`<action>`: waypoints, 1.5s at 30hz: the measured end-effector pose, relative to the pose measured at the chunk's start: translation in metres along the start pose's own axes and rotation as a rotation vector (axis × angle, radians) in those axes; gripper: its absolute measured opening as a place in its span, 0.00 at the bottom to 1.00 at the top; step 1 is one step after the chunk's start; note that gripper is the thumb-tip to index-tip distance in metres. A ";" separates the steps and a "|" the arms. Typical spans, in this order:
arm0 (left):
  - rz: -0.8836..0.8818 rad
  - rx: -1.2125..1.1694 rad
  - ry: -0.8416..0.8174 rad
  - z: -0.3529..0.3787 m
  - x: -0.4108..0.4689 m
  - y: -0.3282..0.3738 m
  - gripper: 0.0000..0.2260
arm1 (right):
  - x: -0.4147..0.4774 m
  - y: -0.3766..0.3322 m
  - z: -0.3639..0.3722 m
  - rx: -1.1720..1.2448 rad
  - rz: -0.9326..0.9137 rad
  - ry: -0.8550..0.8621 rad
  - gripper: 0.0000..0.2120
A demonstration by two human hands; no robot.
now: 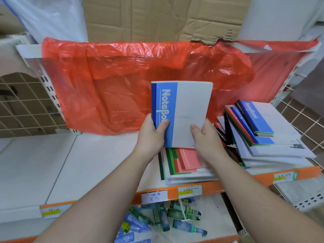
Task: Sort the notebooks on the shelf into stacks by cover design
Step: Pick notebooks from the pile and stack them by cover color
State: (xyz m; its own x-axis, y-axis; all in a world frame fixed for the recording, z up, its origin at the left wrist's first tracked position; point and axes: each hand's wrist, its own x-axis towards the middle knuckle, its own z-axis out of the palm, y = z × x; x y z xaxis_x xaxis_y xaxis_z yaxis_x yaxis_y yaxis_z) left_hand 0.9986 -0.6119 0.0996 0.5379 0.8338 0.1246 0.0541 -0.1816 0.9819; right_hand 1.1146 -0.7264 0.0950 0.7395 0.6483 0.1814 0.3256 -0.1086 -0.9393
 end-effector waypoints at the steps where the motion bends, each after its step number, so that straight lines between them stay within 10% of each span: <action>1: 0.013 0.008 0.026 -0.005 -0.001 0.004 0.10 | 0.001 -0.006 0.003 0.012 -0.019 -0.004 0.07; 11: -0.115 0.105 0.380 -0.129 -0.029 -0.016 0.10 | -0.021 -0.051 0.127 0.082 0.051 -0.233 0.12; 25: -0.546 0.573 -0.023 -0.197 -0.002 -0.116 0.13 | -0.033 0.010 0.217 -0.331 0.482 -0.405 0.08; 45: -0.405 1.022 -0.051 -0.187 0.000 -0.131 0.17 | -0.027 0.022 0.230 -0.832 0.326 -0.393 0.16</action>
State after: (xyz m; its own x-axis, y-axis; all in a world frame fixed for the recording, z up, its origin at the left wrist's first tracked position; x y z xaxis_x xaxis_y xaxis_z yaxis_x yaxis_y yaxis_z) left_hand 0.8341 -0.4902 -0.0018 0.3560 0.9107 -0.2095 0.8927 -0.2651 0.3645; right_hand 0.9662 -0.5731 0.0023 0.6671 0.6807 -0.3029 0.5635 -0.7269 -0.3925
